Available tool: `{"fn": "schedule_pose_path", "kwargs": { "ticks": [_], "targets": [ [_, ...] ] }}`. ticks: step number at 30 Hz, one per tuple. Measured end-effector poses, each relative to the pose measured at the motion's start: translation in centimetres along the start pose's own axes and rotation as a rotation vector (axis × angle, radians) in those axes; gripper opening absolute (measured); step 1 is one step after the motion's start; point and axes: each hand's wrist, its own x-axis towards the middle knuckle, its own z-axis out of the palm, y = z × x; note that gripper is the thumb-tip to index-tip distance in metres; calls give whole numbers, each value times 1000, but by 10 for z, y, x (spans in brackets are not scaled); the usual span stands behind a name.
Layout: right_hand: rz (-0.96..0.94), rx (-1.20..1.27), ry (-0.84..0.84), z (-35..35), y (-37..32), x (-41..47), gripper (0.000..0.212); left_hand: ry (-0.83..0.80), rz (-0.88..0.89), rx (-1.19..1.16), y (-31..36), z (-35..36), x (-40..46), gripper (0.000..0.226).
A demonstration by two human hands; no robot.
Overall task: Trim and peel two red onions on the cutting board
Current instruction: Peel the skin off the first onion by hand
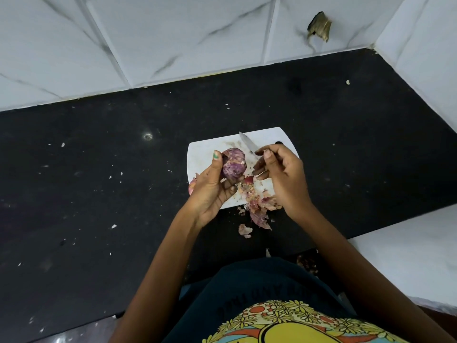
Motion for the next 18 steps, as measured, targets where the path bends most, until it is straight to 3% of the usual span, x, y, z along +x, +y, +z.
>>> {"fn": "schedule_pose_path", "kwargs": {
  "ticks": [5, 13, 18],
  "targets": [
    [-43, -9, -90, 1, -7, -5, 17, -30, 8, 15, 1, 1, -1, 70],
    [-186, -218, -3, 9, -3, -5, 11, 7, 5, -4, 0, 0, -2, 72],
    [-223, -364, -68, 12, 0, -3, 11, 8, -2, -20, -1, 0, -2, 78]
  ]
}}
